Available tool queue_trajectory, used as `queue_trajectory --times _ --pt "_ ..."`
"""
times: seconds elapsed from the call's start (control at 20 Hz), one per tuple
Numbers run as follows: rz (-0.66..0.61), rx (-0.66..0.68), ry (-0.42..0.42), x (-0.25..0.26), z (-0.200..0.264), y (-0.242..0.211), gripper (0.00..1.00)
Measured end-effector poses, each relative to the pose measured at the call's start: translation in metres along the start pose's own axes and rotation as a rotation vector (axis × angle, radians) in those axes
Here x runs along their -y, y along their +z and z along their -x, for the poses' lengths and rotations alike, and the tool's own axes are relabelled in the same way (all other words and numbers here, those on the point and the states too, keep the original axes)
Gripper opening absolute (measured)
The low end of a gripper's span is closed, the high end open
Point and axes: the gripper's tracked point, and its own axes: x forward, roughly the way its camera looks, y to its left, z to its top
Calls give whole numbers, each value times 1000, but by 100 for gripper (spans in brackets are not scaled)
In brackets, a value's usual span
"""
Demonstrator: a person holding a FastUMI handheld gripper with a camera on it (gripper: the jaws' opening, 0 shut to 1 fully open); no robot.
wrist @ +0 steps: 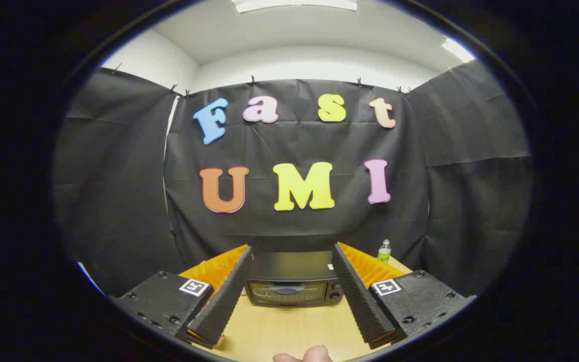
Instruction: Open the toaster oven, put the food inside, and close the toaster oven door.
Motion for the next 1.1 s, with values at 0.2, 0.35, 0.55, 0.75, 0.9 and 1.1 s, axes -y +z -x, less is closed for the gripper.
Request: queue_trajectory --times 0.2,0.35,0.55,0.75,0.9,1.1 --pt "-21 -1 -17 9 0 -1 100" --pt "-21 -8 -29 13 -1 0 100" --pt "-16 -17 -36 18 0 -4 100" --pt "-8 -15 -41 21 2 -2 100" --pt "-2 -21 -40 23 2 -3 100" --pt "-5 -25 -44 25 4 -6 100"
